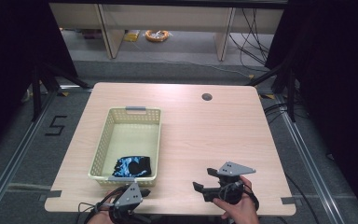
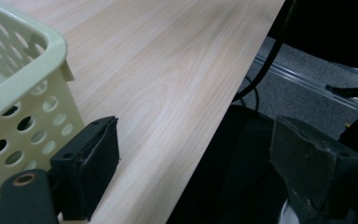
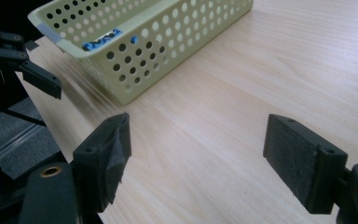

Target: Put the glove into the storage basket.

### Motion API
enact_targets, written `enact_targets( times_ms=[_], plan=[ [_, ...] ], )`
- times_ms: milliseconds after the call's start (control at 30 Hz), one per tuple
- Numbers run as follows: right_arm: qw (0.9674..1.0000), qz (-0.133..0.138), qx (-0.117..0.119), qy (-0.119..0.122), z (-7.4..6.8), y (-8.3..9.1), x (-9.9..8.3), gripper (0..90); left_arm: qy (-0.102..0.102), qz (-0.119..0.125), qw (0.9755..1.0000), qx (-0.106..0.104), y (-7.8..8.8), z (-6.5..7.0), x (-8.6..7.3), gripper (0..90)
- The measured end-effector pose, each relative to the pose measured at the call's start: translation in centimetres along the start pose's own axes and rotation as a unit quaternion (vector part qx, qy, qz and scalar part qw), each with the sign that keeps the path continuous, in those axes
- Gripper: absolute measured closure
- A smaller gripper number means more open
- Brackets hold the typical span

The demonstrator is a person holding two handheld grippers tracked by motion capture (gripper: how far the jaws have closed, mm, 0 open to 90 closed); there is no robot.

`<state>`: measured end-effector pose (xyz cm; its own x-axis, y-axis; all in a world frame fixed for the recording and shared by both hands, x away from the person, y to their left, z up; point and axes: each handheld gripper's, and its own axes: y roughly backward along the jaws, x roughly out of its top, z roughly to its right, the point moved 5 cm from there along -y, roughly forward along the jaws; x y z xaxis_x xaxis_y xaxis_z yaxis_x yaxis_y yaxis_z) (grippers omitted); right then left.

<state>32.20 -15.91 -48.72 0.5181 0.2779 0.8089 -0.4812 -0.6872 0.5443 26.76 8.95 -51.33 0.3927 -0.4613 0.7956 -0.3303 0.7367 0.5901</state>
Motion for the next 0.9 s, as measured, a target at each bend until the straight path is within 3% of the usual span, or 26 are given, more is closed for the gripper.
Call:
enact_targets(
  times_ms=[67,100,133,167,200,233,267,300,333,367,400,433,467,500,533,567,600,633,667,700,733,833,900],
  plan=[
    [0.9999,-0.007,-0.010,-0.006,-0.1,0.1,-0.3,24.3,-0.009,-0.010,0.9999,0.005,0.0,-0.1,-0.3,15.2],
    [0.9999,-0.007,-0.011,0.001,0.0,0.1,-0.3,24.3,-0.004,-0.008,1.0000,0.005,-0.1,-0.1,-0.5,15.2],
    [0.9998,-0.006,-0.017,0.006,0.1,0.1,-0.4,24.3,-0.012,-0.019,0.9997,0.010,-0.1,-0.3,-0.7,15.2],
    [0.9999,-0.005,-0.009,-0.006,-0.2,0.0,-0.5,24.3,-0.011,-0.019,0.9997,0.010,-0.1,-0.3,-0.9,15.2],
    [0.9998,-0.007,-0.015,0.012,0.1,0.0,-0.6,24.2,-0.009,-0.021,0.9997,0.010,-0.1,-0.3,-1.0,15.2],
    [0.9997,-0.019,-0.015,-0.008,-0.3,0.2,-0.9,24.1,-0.018,-0.015,0.9997,0.011,-0.1,-0.4,-1.0,15.2],
    [0.9999,-0.011,-0.010,0.006,-0.1,0.0,-0.9,24.1,-0.021,-0.022,0.9994,0.018,-0.1,-0.6,-1.1,15.2],
    [0.9996,-0.018,-0.019,0.014,0.0,0.1,-1.1,23.9,-0.011,-0.024,0.9995,0.019,-0.2,-0.5,-1.3,15.2],
    [0.9997,-0.017,-0.013,0.012,0.0,0.0,-1.2,23.3,-0.006,-0.020,0.9996,0.019,-0.3,-0.5,-1.4,15.2],
    [0.9998,-0.020,-0.009,0.000,-0.3,0.0,-1.4,22.4,-0.010,-0.028,0.9994,0.020,-0.3,-0.6,-1.6,15.2],
    [0.9997,-0.018,-0.009,0.016,-0.1,0.0,-1.5,21.7,-0.008,-0.021,0.9996,0.015,-0.4,-0.6,-1.6,15.2],
    [0.9995,-0.028,-0.010,-0.003,-0.4,0.2,-1.8,21.2,-0.021,-0.027,0.9993,0.018,-0.4,-0.7,-1.7,15.2],
    [0.9997,-0.020,-0.004,0.012,-0.2,0.0,-1.9,20.4,-0.016,-0.026,0.9994,0.019,-0.4,-0.7,-1.7,15.2],
    [0.9995,-0.028,-0.013,0.001,-0.4,0.2,-2.1,19.2,-0.020,-0.026,0.9993,0.019,-0.4,-0.7,-1.8,15.2],
    [0.9995,-0.025,-0.008,0.018,-0.2,0.2,-2.2,18.7,-0.029,-0.034,0.9988,0.022,-0.3,-0.9,-1.9,15.3],
    [0.9993,-0.033,-0.016,0.002,-0.5,0.4,-2.5,18.7,-0.030,-0.034,0.9987,0.024,-0.3,-0.9,-2.0,15.3],
    [0.9991,-0.031,-0.018,0.022,-0.2,0.4,-2.6,18.6,-0.031,-0.037,0.9985,0.026,-0.3,-0.9,-2.1,15.3],
    [0.9991,-0.030,-0.018,0.023,-0.3,0.4,-2.8,18.4,-0.032,-0.034,0.9985,0.028,-0.4,-0.9,-2.1,15.3],
    [0.9988,-0.035,-0.024,0.023,-0.3,0.6,-3.0,18.2,-0.010,-0.032,0.9991,0.027,-0.4,-0.7,-2.3,15.3],
    [0.9987,-0.039,-0.022,0.025,-0.4,0.6,-3.2,18.2,-0.006,-0.029,0.9993,0.023,-0.5,-0.6,-2.3,15.3],
    [0.9983,-0.041,-0.027,0.031,-0.4,0.7,-3.4,18.1,-0.017,-0.039,0.9988,0.024,-0.3,-0.7,-2.4,15.3],
    [0.9979,-0.048,-0.024,0.036,-0.8,0.7,-4.0,18.1,-0.027,-0.039,0.9986,0.025,-0.2,-0.8,-2.4,15.3],
    [0.9974,-0.057,-0.019,0.038,-1.1,0.8,-4.4,18.1,-0.021,-0.031,0.9990,0.025,-0.2,-0.7,-2.4,15.3]
  ],
)
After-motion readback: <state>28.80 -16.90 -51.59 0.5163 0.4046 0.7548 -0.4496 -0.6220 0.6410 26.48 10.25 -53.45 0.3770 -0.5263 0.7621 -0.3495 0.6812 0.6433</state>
